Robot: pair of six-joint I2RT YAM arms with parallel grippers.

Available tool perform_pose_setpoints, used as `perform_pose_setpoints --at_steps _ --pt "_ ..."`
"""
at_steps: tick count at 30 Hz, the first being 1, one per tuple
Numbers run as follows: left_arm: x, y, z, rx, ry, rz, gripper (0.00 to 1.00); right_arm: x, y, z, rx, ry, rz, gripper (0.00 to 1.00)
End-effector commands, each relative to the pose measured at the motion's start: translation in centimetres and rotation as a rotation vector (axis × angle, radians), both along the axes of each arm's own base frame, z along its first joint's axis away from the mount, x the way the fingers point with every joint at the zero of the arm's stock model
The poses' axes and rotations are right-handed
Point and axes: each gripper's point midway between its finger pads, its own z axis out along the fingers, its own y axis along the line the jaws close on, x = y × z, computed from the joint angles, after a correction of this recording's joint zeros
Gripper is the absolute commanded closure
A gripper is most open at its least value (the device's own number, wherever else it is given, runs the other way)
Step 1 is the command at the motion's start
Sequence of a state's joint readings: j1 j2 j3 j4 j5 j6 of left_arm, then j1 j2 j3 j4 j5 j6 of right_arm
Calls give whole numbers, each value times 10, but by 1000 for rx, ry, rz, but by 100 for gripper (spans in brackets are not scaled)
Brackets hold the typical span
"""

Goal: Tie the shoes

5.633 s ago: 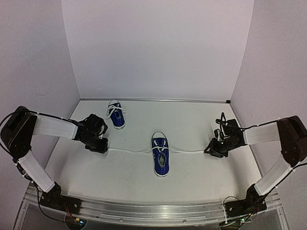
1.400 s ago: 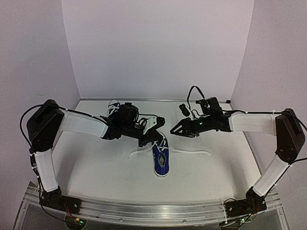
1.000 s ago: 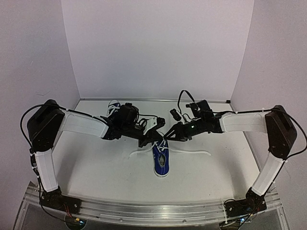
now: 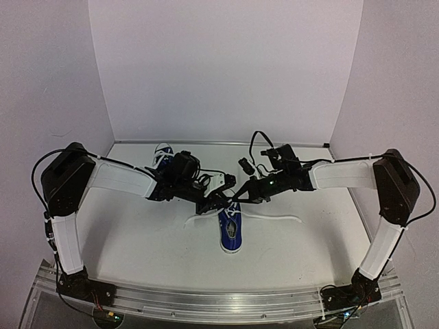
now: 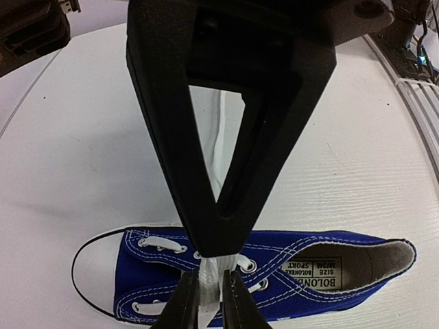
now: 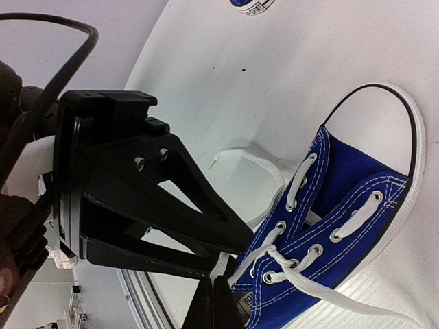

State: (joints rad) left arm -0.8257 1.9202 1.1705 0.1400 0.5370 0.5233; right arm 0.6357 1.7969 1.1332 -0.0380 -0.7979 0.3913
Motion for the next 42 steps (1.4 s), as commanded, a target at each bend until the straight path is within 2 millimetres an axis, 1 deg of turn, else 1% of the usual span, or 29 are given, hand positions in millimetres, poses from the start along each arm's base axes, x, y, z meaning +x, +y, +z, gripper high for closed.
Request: perform_pose_setpoints --at_steps 1,3,5,6,7,8,9,10,12,14,21,27,28,31,32,33,37,38,39,42 --pt "6 -5 7 -7 -10 -6 95 3 4 23 34 -79 6 100" --pt "5 -4 9 -9 -10 -10 99 3 3 22 31 -78 4 100" --pt "4 -4 13 -14 -15 -14 100 3 3 21 29 -76 3 99" --pt "3 -4 16 -18 -18 -15 100 3 4 21 29 -73 3 95" --pt "3 -4 18 -21 -21 -15 100 3 4 21 30 -68 5 87" --pt "3 -4 20 -23 -24 -15 100 3 5 22 34 -64 7 75" --pt "4 -4 23 -28 -29 -15 100 2 6 23 40 -61 13 66" --pt "4 -5 24 -31 -30 -15 100 2 6 24 44 -61 16 61" --pt "5 -6 28 -39 -39 -13 100 2 7 26 51 -60 21 60" --pt "6 -7 32 -50 -47 -10 100 1 8 27 53 -59 22 61" --pt "9 -11 45 -81 -74 -6 100 1 8 26 52 -56 25 70" --pt "8 -15 49 -86 -80 -15 100 1 8 28 52 -64 23 80" --pt "7 -15 49 -86 -80 -18 100 2 7 28 52 -66 21 82" --pt "7 -14 45 -74 -76 -18 100 2 7 29 49 -73 17 96" --pt "7 -13 43 -64 -76 -13 98 2 6 30 48 -76 16 99" --pt "7 -11 41 -53 -74 -7 93 2 6 30 46 -79 15 100" --pt "8 0 33 -24 -81 32 66 3 3 28 33 -82 5 100" --pt "8 1 32 -25 -85 38 61 3 3 28 32 -83 5 100" --pt "8 2 32 -27 -89 44 57 2 3 27 31 -82 4 100" --pt "7 1 31 -40 -84 43 55 3 2 27 27 -83 1 100"
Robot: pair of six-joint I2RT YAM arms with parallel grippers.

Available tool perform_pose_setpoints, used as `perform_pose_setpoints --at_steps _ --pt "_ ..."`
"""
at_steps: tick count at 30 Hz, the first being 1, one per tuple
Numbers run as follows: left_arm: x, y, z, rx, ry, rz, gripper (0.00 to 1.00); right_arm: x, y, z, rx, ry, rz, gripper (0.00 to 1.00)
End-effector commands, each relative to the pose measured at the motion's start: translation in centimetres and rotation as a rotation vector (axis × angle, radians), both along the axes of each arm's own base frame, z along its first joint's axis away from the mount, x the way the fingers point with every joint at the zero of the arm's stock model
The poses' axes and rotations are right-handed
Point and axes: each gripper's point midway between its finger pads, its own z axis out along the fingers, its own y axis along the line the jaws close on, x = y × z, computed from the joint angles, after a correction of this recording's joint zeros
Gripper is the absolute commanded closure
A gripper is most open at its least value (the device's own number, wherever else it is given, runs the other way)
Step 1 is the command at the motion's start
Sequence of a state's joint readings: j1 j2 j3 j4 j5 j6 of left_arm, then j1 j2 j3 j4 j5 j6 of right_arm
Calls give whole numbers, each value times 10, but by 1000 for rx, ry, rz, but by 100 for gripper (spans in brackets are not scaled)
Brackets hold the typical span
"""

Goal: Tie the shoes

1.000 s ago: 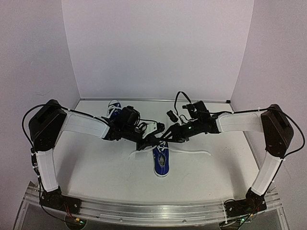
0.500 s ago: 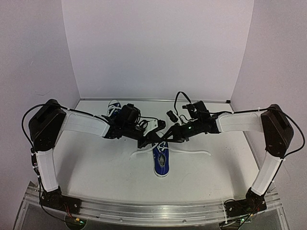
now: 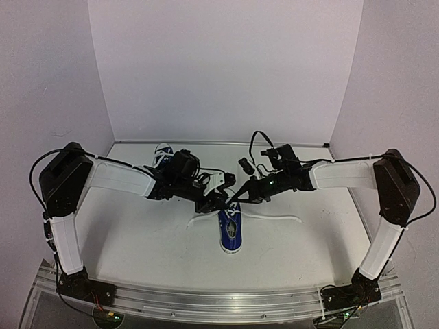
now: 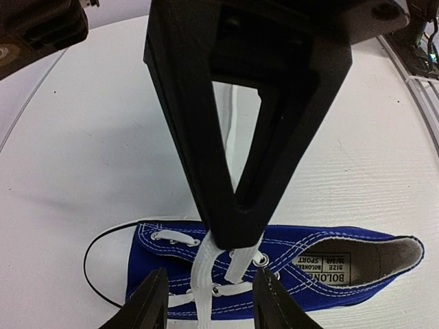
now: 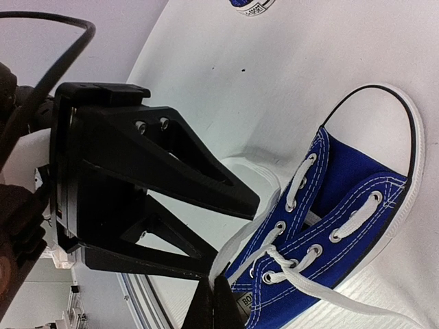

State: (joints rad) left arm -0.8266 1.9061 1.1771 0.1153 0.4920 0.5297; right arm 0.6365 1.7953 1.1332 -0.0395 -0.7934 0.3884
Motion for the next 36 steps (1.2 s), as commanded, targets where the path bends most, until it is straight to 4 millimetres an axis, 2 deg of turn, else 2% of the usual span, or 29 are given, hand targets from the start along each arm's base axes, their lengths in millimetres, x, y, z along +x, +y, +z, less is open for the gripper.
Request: perform_pose_setpoints --at_steps 1,12,23,26,30,31,33,34,36 --pt "1 -4 28 -66 -61 6 55 3 3 27 30 -81 1 100" --pt "1 -23 25 -111 -36 -6 60 3 -2 28 14 -88 -21 100" --pt "-11 -33 12 -87 -20 -37 74 7 -6 24 -10 -88 -47 100" --pt "-11 -34 12 -88 -21 -29 80 7 -6 25 -12 -89 -48 100" --pt "-5 -34 15 -104 -28 10 99 6 -11 23 -30 -89 -63 99" --pt "-4 -34 15 -105 -28 15 100 7 -15 21 -44 -88 -77 95" --pt "-4 -33 14 -102 -28 20 100 10 -31 18 -71 -83 -123 69" --pt "-4 -33 13 -101 -26 21 100 11 -40 18 -79 -78 -149 58" --pt "-4 -33 11 -98 -23 20 100 17 -62 14 -114 -72 -222 45"
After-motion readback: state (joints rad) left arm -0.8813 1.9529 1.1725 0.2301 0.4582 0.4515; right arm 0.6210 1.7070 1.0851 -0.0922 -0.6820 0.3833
